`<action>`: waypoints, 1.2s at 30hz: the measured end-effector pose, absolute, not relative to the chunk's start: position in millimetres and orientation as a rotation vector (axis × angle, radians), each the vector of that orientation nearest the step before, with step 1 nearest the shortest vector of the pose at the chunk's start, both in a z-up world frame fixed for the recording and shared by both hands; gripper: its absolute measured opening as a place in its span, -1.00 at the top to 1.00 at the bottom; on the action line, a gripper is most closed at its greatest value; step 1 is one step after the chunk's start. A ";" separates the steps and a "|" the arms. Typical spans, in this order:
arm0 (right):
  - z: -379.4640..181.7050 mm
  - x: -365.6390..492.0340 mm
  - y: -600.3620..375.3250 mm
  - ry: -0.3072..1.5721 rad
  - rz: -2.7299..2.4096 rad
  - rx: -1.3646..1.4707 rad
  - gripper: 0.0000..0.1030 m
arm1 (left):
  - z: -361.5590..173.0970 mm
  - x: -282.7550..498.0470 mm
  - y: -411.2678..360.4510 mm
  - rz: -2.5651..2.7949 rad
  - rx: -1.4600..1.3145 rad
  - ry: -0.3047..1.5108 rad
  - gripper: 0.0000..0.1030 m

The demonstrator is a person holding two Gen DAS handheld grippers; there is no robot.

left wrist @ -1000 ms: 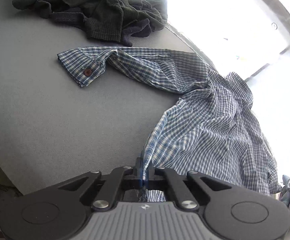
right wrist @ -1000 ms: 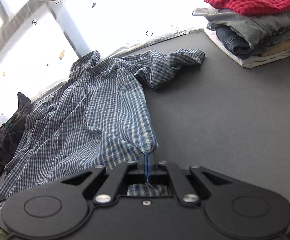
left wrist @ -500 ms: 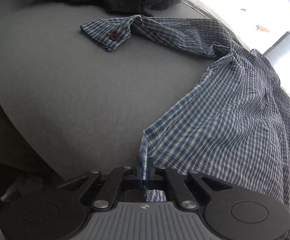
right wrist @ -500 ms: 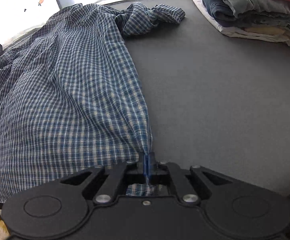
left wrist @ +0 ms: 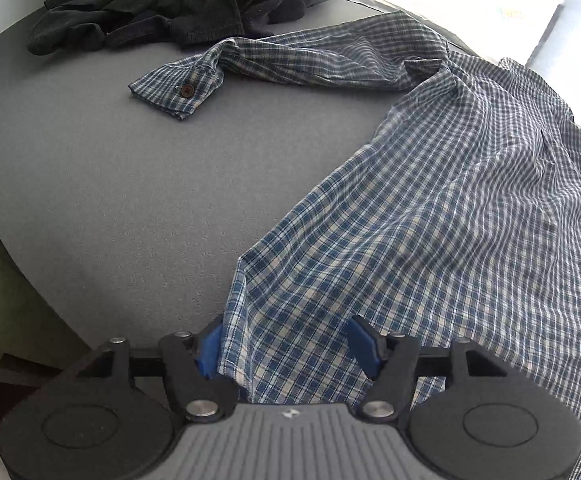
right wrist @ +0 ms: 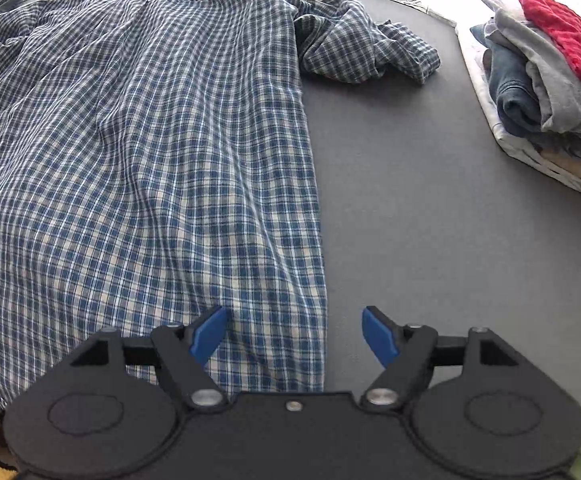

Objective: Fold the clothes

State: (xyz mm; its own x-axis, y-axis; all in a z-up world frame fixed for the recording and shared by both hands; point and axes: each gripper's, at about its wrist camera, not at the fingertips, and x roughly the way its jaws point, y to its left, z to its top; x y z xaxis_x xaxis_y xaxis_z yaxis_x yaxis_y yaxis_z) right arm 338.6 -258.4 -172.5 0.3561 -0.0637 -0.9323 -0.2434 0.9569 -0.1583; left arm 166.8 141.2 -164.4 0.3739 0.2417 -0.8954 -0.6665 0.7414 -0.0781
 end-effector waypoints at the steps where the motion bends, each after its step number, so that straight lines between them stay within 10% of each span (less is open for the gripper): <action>1: -177.5 339.0 -255.2 1.212 0.137 -0.309 -0.54 | -163.4 166.5 139.6 0.618 -0.477 1.034 -0.26; 6: -188.4 344.2 -252.9 1.214 0.199 -0.342 -0.78 | -151.7 161.5 125.1 0.700 -0.461 0.984 -0.31; 36: -193.9 420.6 -480.0 1.000 -0.040 0.165 -0.80 | -163.2 292.1 -30.6 0.637 -0.272 1.093 -0.73</action>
State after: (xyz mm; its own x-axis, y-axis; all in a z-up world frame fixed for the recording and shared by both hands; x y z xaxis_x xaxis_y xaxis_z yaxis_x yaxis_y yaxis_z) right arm 420.6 -480.0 -193.9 0.5405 0.0426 -0.8402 0.1090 0.9867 0.1202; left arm 292.1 -30.6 -163.2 0.3059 0.3445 -0.8875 -0.6024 0.7919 0.0998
